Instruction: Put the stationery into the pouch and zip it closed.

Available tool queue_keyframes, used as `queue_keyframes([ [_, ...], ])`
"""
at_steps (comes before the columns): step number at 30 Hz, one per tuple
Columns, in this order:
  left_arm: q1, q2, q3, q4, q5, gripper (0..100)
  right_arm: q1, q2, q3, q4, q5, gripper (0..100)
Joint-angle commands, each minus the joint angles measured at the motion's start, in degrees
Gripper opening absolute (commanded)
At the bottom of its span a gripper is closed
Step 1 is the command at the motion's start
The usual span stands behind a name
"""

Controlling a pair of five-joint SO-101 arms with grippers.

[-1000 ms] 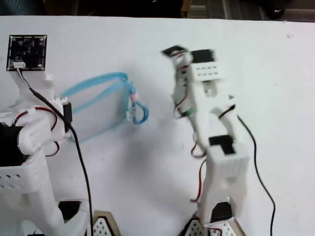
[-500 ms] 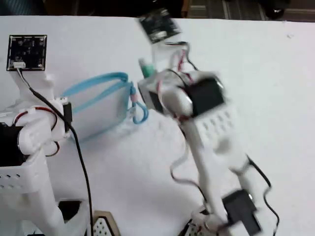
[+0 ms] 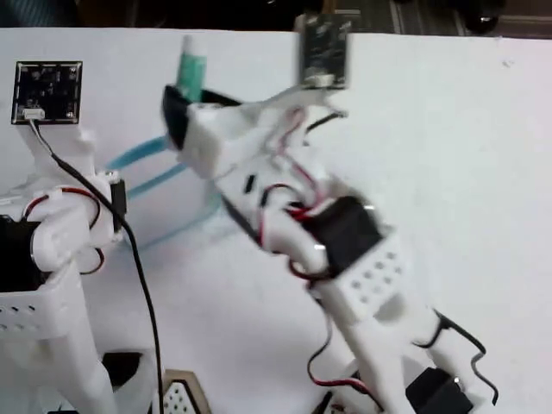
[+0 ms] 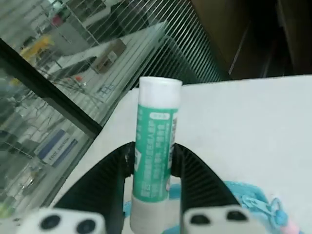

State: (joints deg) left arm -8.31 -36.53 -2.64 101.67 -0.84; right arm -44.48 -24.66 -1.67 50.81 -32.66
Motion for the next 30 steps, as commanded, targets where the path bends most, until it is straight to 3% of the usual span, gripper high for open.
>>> queue_keyframes([
  [1,-0.40,-0.48,-0.97,0.00,-0.44,2,-0.40,-1.63,10.81,-13.14,-0.70,1.7],
  [4,-0.40,-0.48,-0.97,0.00,-0.44,2,-0.84,-1.63,17.67,-20.62,-0.62,1.7],
  [10,-0.40,-0.40,-0.97,0.09,-0.44,2,-1.45,-1.63,24.53,-25.89,-0.35,1.7],
  [18,-0.40,-0.22,-0.97,-0.09,-0.44,2,-1.80,-3.47,33.05,-37.58,11.52,1.7],
  [26,-0.40,-0.22,-0.97,-0.18,-0.44,2,-6.64,-7.52,47.91,-43.21,30.95,1.8],
  [30,-0.40,-0.22,-0.97,-0.18,-0.44,2,-9.36,-9.63,52.66,-43.21,32.18,8.1],
])
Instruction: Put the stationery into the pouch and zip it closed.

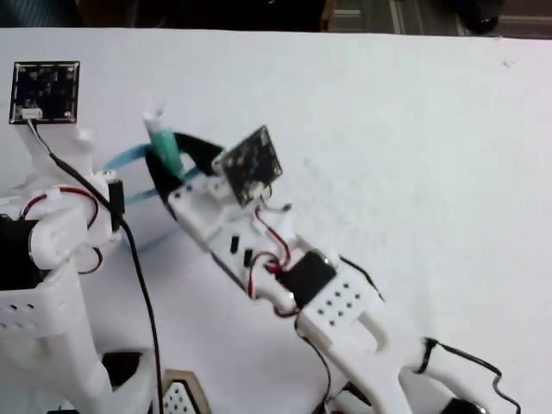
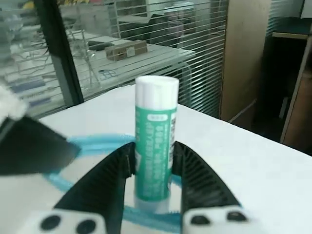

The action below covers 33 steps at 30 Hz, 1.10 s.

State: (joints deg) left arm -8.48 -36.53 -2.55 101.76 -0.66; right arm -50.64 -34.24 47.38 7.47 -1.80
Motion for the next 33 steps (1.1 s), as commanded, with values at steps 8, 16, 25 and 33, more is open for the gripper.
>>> queue_keyframes([
  [8,-0.22,-0.22,-1.05,-0.26,-0.62,2,-3.30,-2.95,0.26,2.95,1.32,27.6],
  [16,-0.22,-0.22,-1.05,-0.18,-0.62,2,3.65,-5.67,-15.38,12.35,1.32,27.6],
  [25,-0.22,-0.22,-1.05,-0.18,-0.62,2,20.88,-10.77,-26.81,36.62,1.67,27.6],
  [33,-0.22,-0.22,-1.05,-0.18,-0.62,2,23.96,-13.32,-11.34,52.53,10.90,27.6],
])
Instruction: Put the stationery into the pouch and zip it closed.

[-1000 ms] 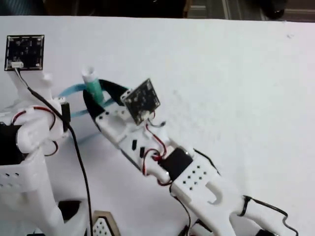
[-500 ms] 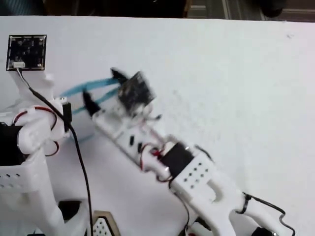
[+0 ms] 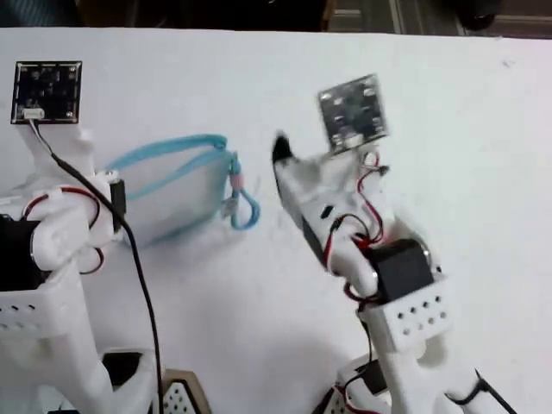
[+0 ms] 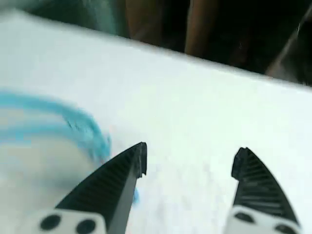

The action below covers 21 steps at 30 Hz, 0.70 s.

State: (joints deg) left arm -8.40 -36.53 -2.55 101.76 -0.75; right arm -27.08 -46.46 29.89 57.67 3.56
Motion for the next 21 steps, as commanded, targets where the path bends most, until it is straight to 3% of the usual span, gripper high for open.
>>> queue_keyframes([
  [1,-0.31,-0.22,-1.05,-0.18,-0.53,2,0.40,-1.10,10.11,2.15,8.09,27.6],
  [4,-0.31,-0.22,-1.05,-0.18,-0.53,2,0.22,-1.10,19.96,-3.12,10.81,27.6],
  [12,-0.31,-0.22,-1.05,-0.26,-0.53,2,-5.85,-0.57,37.27,-35.74,5.98,27.9],
  [21,-0.31,-0.22,-1.05,-0.26,-0.44,2,-9.63,2.51,38.51,-39.34,5.71,27.9],
])
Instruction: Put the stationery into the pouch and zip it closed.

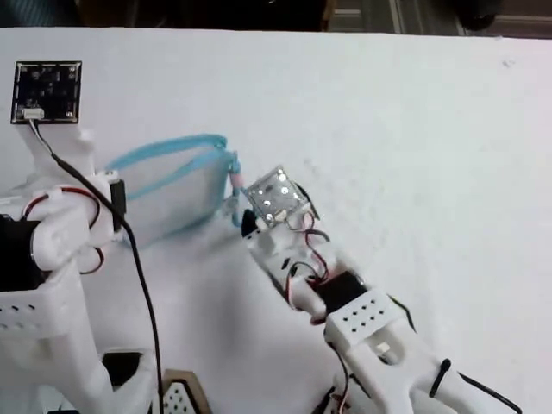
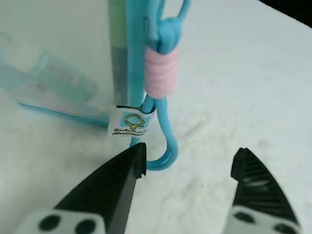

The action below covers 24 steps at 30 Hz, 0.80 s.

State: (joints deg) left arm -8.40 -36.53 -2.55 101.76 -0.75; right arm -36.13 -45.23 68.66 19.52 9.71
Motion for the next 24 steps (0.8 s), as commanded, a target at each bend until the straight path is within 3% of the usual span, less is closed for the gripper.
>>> queue_keyframes([
  [1,-0.31,-0.22,-1.05,-0.26,-0.44,2,-0.57,2.51,-0.26,-2.51,-0.44,27.9],
  [6,-0.31,-0.22,-1.05,-0.26,-0.44,2,-0.48,11.21,-0.97,-12.35,-0.09,27.9],
  [14,-0.31,-0.22,-1.05,-0.18,-0.53,2,2.95,28.44,-12.13,-15.96,-0.44,27.9],
  [24,-0.31,-0.22,-1.05,-0.26,-0.53,2,3.47,37.32,-17.32,-25.27,-0.09,24.4],
])
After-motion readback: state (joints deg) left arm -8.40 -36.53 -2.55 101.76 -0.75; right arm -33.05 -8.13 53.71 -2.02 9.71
